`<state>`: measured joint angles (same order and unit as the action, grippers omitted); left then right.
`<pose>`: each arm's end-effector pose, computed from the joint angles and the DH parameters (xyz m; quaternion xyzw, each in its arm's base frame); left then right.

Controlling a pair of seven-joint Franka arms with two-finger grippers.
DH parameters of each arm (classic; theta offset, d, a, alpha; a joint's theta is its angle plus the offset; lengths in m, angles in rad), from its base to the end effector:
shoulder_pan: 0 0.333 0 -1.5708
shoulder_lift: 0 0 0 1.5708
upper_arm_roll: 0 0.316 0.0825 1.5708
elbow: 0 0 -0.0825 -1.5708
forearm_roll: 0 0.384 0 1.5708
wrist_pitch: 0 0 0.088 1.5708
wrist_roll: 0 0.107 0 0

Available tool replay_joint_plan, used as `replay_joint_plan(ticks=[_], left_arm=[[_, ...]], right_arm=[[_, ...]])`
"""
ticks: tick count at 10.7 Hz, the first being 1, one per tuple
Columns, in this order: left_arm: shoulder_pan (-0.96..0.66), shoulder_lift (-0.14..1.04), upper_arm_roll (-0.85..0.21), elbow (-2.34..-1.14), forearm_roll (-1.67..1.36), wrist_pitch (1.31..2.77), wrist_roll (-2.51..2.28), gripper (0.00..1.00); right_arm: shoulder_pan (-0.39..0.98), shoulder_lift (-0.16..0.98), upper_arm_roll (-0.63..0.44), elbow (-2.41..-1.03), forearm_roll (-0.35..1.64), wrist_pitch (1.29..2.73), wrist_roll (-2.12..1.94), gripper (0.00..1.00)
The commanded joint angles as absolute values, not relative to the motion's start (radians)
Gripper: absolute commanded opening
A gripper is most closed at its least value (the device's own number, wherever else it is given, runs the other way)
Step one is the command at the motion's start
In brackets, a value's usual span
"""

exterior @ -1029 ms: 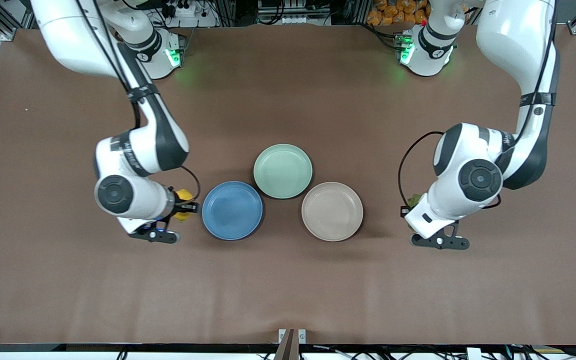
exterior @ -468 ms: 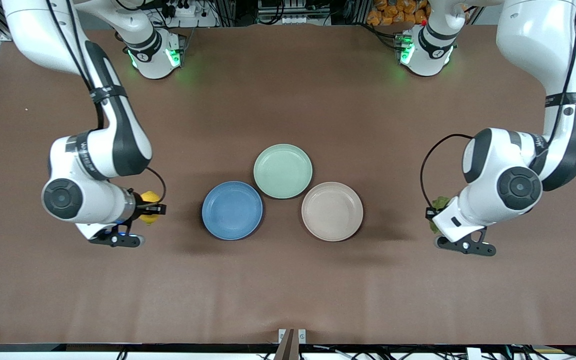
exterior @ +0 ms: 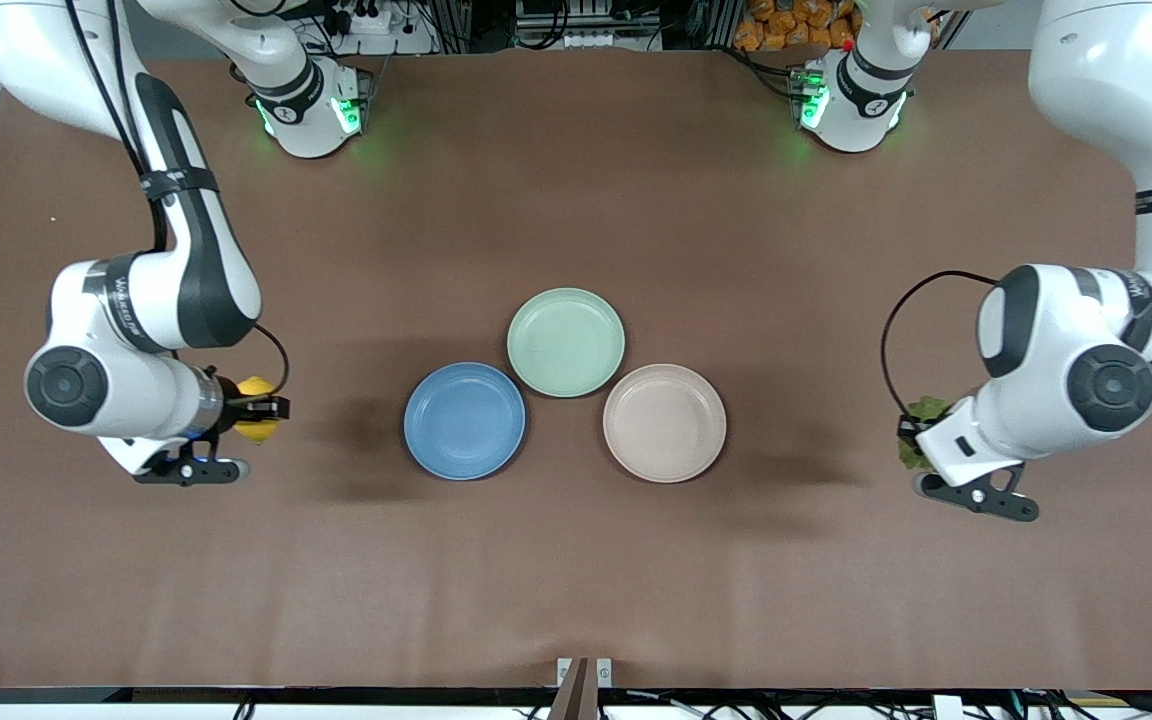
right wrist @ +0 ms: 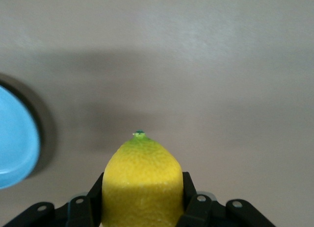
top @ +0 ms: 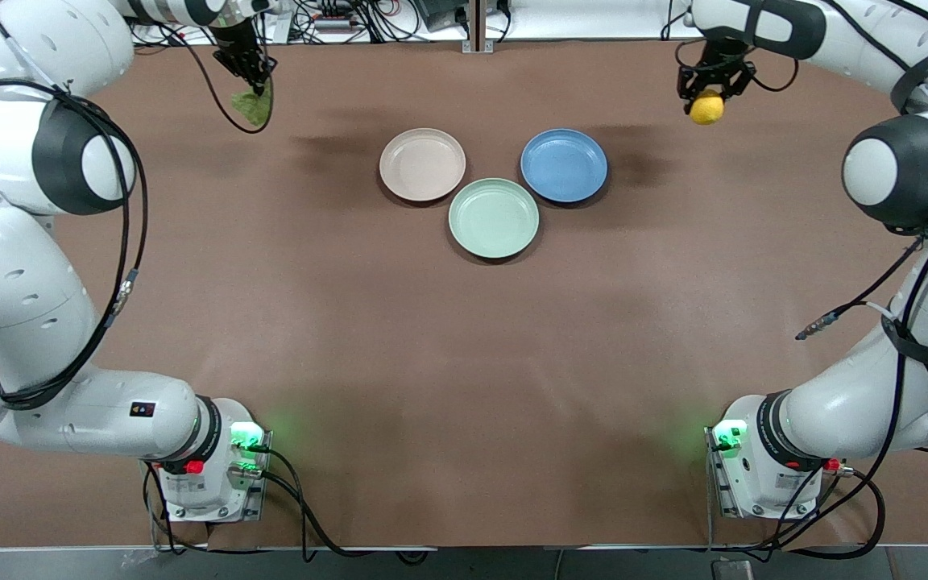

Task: Pick lemon and lettuce from blue and beige plates
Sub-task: 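Lift the lemon with the right gripper while the left gripper lifts lettuce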

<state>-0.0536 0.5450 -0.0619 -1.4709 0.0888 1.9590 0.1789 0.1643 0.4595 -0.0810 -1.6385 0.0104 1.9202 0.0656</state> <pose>0.6951 -0.0677 0.3584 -0.9864 0.1603 0.0286 0.0236 0.6523 0.0609 0.3377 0.9960 0.0092 -0.0868 0.0200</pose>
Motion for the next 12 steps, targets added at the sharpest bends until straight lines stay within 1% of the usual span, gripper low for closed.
replay_joint_plan(ticks=[1,2,3,4,6,7,9,11,12], left_arm=[[-0.019,0.529,-0.067,-1.488,0.107,1.945,0.253,0.00],[-0.017,0.529,-0.067,-1.488,0.106,1.945,0.264,0.00],[-0.018,0.529,-0.067,-1.493,0.106,1.945,0.265,0.37],[-0.011,0.531,-0.067,-1.500,0.101,1.944,0.271,0.99],[-0.009,0.532,-0.067,-1.503,0.101,1.931,0.258,1.00],[-0.020,0.534,-0.067,-1.508,0.104,1.925,0.252,1.00],[-0.028,0.522,-0.077,-1.540,0.109,1.864,0.136,1.00],[-0.048,0.512,-0.077,-1.552,0.110,1.864,0.048,1.00],[-0.048,0.477,-0.078,-1.595,0.110,1.868,0.031,1.00]], right_arm=[[0.146,0.380,-0.101,-1.820,-0.008,2.049,0.002,0.36],[0.144,0.370,-0.107,-1.869,-0.008,2.112,-0.002,0.35],[0.132,0.367,-0.115,-1.912,-0.008,2.172,-0.026,0.35],[0.120,0.367,-0.126,-1.945,-0.008,2.222,-0.073,0.35],[0.101,0.368,-0.136,-1.992,-0.008,2.308,-0.098,0.35],[0.094,0.374,-0.137,-2.031,-0.008,2.380,-0.103,0.35],[0.084,0.386,-0.138,-2.104,-0.002,2.504,-0.104,0.35],[0.083,0.402,-0.138,-2.132,0.003,2.546,-0.104,0.35],[0.087,0.413,-0.138,-2.144,0.003,2.575,-0.104,0.35]])
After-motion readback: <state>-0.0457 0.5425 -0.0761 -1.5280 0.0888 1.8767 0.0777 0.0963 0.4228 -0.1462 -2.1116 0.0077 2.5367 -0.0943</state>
